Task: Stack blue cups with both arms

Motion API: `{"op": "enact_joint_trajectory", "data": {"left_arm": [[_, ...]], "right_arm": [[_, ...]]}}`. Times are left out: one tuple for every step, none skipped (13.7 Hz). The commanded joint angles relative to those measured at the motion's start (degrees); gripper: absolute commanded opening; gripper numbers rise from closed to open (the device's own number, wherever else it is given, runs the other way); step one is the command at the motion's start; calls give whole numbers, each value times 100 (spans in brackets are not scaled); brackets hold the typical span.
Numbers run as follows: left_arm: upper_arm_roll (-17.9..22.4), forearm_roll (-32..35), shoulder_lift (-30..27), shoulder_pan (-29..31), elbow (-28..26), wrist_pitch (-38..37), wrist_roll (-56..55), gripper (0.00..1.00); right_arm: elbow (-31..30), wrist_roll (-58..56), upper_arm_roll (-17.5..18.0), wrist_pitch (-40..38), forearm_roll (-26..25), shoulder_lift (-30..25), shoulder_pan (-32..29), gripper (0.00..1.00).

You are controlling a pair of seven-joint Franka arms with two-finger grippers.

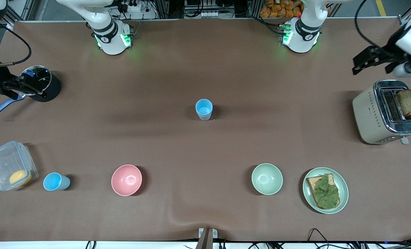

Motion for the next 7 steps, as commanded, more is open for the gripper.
{"op": "enact_joint_trajectory", "data": {"left_arm": [[-152,48,-3,164,13,53,454,100],[-170,100,-20,155,22,53,578,100],[-187,214,-47,155,30,53,587,100],[-187,232,-47,163,48,53,596,100],[-135,224,-38,172,144,53,631,100],[-117,206,-38,181,371,53,640,100],[-108,171,-38,181,469,53,666,100]], "right_arm": [[85,-46,40,-76,-88,39,-52,100],[85,-46,49,-103,-88,30,-52,100],[85,-46,40,-112,-88,30,-61,100],[85,-46,49,-112,-88,30,-61,100],[85,-46,49,-112,-88,30,-61,100],[85,-46,49,-112,-88,39,-61,100],[85,-46,40,-112,-88,39,-61,100]]}}
